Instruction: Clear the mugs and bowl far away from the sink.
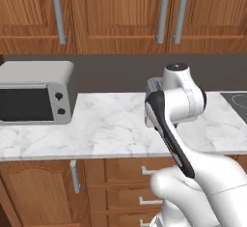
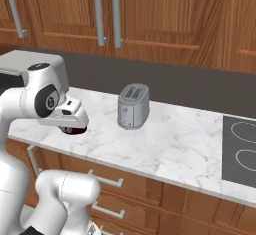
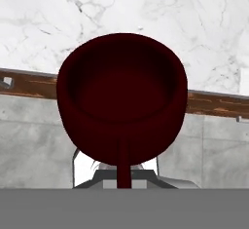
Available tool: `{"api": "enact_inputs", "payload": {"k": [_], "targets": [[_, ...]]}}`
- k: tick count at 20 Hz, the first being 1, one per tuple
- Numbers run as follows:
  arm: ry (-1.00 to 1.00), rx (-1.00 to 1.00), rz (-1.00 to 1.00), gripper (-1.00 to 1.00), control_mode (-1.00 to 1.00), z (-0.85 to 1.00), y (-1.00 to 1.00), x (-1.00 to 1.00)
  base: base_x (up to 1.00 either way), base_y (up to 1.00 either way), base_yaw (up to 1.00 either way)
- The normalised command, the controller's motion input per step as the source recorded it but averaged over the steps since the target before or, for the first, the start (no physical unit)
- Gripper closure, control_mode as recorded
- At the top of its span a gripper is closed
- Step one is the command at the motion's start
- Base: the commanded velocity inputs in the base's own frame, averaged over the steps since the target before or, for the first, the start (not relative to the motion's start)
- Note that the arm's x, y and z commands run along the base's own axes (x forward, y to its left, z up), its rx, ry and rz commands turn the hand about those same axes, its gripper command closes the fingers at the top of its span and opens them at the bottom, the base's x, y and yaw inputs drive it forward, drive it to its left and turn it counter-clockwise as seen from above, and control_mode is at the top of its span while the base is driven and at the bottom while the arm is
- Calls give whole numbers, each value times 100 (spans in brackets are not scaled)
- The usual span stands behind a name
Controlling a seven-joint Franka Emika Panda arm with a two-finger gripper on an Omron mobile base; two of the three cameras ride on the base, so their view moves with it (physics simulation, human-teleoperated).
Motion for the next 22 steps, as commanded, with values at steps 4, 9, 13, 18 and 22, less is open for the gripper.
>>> {"api": "enact_inputs", "payload": {"k": [4,9,13,18,22], "targets": [[0,0,0,100,100,0,0,0,38,-9,0],[0,0,0,100,100,0,0,0,8,0,0],[0,0,0,100,100,0,0,0,0,0,-6],[0,0,0,100,100,0,0,0,-1,0,-13],[0,0,0,100,100,0,0,0,-1,0,-15]]}}
